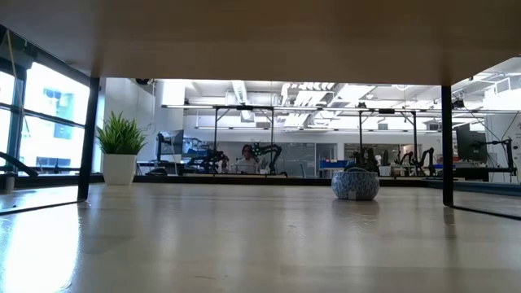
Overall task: Pick & Place candle stick holders
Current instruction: Put the black candle holder on the shelf
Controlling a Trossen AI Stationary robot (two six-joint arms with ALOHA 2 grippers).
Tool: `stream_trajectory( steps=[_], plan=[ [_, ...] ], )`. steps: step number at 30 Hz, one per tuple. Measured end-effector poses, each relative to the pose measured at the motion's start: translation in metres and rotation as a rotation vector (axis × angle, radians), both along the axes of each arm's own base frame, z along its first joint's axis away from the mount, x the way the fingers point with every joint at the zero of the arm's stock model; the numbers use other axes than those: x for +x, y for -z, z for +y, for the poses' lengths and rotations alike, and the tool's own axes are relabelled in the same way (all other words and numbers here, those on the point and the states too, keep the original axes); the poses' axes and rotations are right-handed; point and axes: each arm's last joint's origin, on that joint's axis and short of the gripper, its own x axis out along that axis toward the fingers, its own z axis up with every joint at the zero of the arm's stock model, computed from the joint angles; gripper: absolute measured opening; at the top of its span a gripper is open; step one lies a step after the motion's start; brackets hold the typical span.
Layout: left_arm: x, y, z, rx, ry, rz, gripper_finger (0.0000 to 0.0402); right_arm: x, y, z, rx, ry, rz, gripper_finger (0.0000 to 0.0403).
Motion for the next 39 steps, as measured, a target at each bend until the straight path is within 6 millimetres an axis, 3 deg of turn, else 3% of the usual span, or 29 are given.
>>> stream_trajectory(
  steps=[31,39],
  plan=[
    [0.0004,0.0004,0.0006,0.024,-0.010,-0.008,0.0170,0.0000,0.0000,0.0000,-0.005,-0.005,0.003,0.0389],
    [-0.0004,0.0012,0.0017,0.065,0.018,-0.020,0.0124,0.0000,-0.0001,-0.0001,-0.018,-0.009,0.004,0.0389]
  ],
)
